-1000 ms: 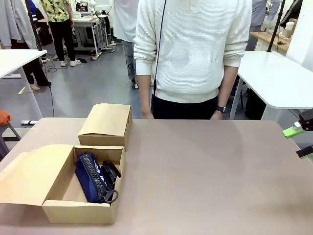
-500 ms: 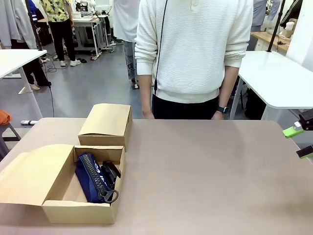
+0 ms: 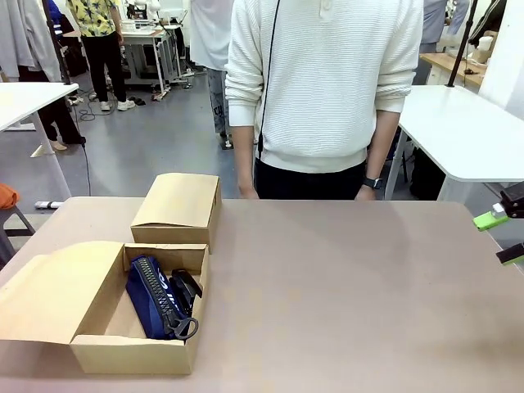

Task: Place items inside the box.
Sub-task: Close the lid of the Mailer Box closest to the robot.

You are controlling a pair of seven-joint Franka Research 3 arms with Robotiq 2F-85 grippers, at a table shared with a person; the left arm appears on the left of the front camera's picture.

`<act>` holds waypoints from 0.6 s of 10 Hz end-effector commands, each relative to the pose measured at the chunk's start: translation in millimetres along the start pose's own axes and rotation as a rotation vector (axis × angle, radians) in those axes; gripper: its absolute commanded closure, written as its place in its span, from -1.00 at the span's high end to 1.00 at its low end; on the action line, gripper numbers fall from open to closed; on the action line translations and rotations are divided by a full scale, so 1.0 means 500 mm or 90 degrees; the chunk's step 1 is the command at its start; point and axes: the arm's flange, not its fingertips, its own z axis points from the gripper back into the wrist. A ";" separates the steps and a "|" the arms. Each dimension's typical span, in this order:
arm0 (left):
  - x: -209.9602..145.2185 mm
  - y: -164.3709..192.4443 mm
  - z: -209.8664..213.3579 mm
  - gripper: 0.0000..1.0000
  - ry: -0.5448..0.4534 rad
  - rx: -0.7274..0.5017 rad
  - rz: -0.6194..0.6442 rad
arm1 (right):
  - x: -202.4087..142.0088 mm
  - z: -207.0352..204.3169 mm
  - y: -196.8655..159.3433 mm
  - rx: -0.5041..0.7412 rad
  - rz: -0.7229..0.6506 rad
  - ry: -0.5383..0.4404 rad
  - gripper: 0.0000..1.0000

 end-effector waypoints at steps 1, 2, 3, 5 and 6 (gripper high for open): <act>-0.009 -0.005 -0.017 1.00 0.017 -0.037 0.104 | 0.003 0.001 -0.002 0.014 0.015 -0.003 1.00; 0.000 0.000 0.000 1.00 0.000 0.000 0.000 | 0.003 0.001 -0.002 0.014 0.015 -0.003 1.00; -0.016 -0.010 -0.011 1.00 -0.026 -0.067 -0.201 | 0.003 0.001 -0.002 0.014 0.015 -0.003 1.00; -0.027 0.064 -0.032 1.00 -0.043 -0.052 -0.507 | 0.003 0.001 -0.002 0.014 0.015 -0.003 1.00; -0.045 0.104 -0.037 1.00 -0.002 -0.047 -0.627 | 0.003 0.001 -0.002 0.014 0.015 -0.003 1.00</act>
